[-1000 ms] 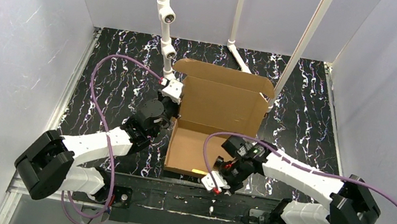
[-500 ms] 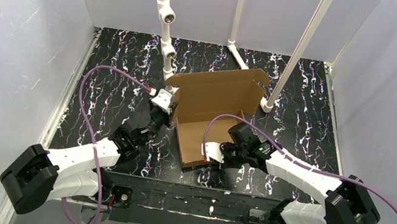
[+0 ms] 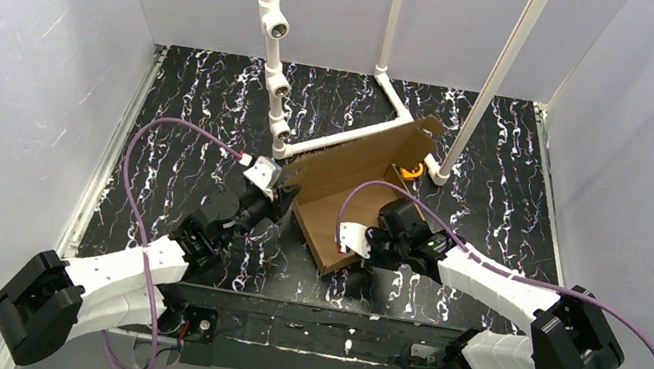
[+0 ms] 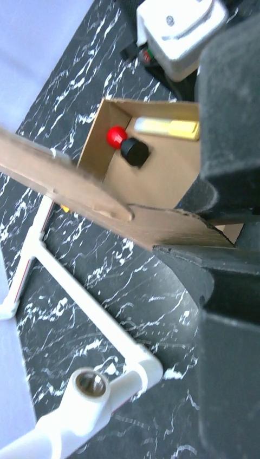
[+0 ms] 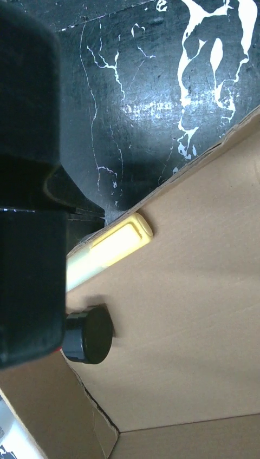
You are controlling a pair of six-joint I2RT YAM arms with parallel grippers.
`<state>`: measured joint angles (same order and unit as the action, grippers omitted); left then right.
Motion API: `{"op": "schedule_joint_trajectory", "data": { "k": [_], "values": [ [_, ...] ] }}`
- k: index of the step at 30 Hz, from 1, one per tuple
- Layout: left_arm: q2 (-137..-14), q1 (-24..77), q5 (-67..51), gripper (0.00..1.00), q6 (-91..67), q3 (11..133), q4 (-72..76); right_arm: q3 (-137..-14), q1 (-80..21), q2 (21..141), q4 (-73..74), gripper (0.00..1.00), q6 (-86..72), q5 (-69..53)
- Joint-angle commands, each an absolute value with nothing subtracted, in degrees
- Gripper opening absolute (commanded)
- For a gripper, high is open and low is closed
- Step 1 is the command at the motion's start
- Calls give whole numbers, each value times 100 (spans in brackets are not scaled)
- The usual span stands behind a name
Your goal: Fold the paper box
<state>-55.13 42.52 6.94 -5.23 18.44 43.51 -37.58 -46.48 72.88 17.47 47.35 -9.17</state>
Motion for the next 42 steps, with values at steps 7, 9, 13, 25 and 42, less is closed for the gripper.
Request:
{"op": "schedule_joint_trajectory", "data": {
  "k": [7,9,13,25,42],
  "values": [
    [-5010,4313,-656,29,-1074,1717,3730,-3614,-4564,7105,1429,5,4918,-979],
    [-4941,4311,-850,33,-1136,1735,3616,-3551,-4509,6953,1470,6,5022,-1001],
    [-4744,4308,-1166,40,-1368,1828,3272,-3517,-4178,6614,1701,11,5162,-1313],
    [-3521,4302,-2010,54,-1850,2000,1981,-3533,-3308,6126,2725,36,6027,-2422],
    [-4952,4300,-3523,62,-1937,2856,1812,-4131,-886,5722,4040,42,6520,-4177]
  ]
}}
